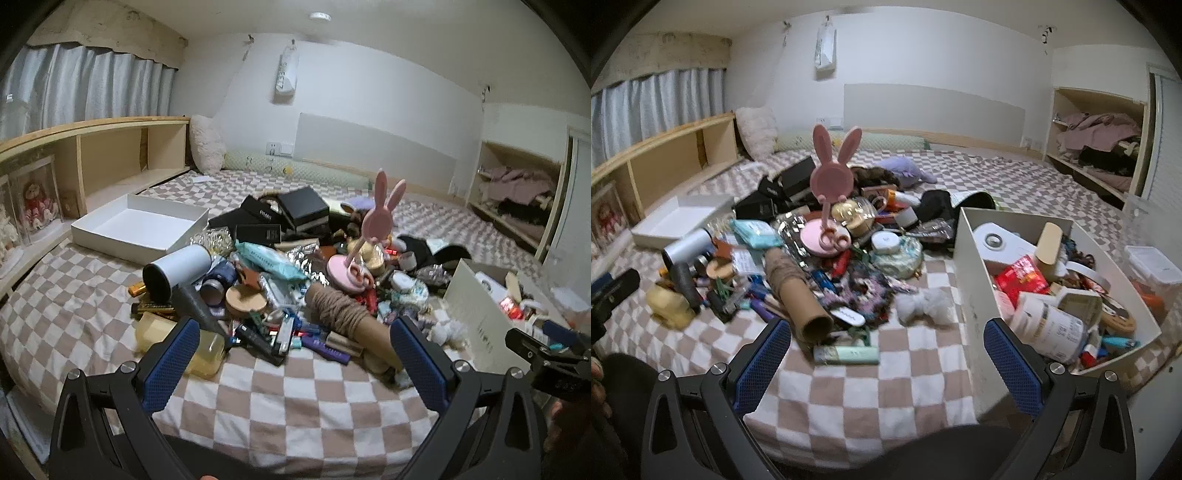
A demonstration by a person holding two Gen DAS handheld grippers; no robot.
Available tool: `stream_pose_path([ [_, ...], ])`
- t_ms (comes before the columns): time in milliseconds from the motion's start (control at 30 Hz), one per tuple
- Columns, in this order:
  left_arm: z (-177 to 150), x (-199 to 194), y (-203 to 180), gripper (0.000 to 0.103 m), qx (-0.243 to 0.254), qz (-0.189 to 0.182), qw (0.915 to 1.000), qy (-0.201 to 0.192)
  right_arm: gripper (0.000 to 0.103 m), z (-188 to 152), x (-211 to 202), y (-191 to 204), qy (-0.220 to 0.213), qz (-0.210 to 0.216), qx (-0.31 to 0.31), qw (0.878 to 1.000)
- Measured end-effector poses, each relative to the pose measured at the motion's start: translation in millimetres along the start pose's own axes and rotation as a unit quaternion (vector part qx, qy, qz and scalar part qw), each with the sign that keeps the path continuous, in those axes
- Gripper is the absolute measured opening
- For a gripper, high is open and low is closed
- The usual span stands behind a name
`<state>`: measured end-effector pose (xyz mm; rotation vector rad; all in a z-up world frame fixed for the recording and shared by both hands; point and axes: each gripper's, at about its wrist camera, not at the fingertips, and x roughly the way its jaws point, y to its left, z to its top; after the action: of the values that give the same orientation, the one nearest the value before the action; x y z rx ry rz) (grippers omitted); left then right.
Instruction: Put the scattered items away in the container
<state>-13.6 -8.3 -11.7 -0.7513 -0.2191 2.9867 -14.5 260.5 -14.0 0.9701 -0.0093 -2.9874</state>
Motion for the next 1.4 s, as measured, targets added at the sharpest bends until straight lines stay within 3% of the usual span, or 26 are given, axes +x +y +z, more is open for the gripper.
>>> stream_pose_path([
  [267, 18.6, 1.7, -8.1, 0.103, 0.040, 0.011, 0.9979, -0.051, 0.103, 24.8, -2.3, -3.6, -0.082, 0.092, 0.039, 0.992],
  [467, 35.9, 14.0, -15.8, 0.103, 0.043, 0.009, 0.9975, -0.056, 0.103, 44.7, 16.5, 9.4, -0.117, 0.098, 0.008, 0.988],
  [600, 45.7, 28.1, -20.4, 0.103, 0.044, 0.006, 0.9975, -0.055, 0.103, 52.3, 42.5, 17.8, -0.086, 0.079, -0.027, 0.993],
  [700, 51.6, 39.5, -22.8, 0.103, 0.042, 0.003, 0.9977, -0.054, 0.103, 55.6, 63.1, 17.5, -0.066, 0.092, -0.023, 0.993],
  [800, 57.0, 56.6, -25.2, 0.103, 0.042, 0.000, 0.9979, -0.049, 0.103, 56.0, 89.7, 25.1, -0.016, 0.065, -0.046, 0.997],
  [1033, 58.1, 100.1, -19.9, 0.103, 0.034, -0.017, 0.9993, -0.006, 0.103, 36.7, 140.8, 38.7, 0.050, 0.058, -0.075, 0.994],
  [1200, 47.8, 129.4, -1.5, 0.103, 0.015, -0.006, 0.9994, 0.030, 0.103, 19.3, 160.1, 41.9, 0.071, 0.089, -0.061, 0.992],
  [1400, 22.8, 155.0, 13.5, 0.103, -0.006, 0.012, 0.9963, 0.085, 0.095, 9.8, 179.3, 54.4, 0.099, 0.106, -0.074, 0.987],
])
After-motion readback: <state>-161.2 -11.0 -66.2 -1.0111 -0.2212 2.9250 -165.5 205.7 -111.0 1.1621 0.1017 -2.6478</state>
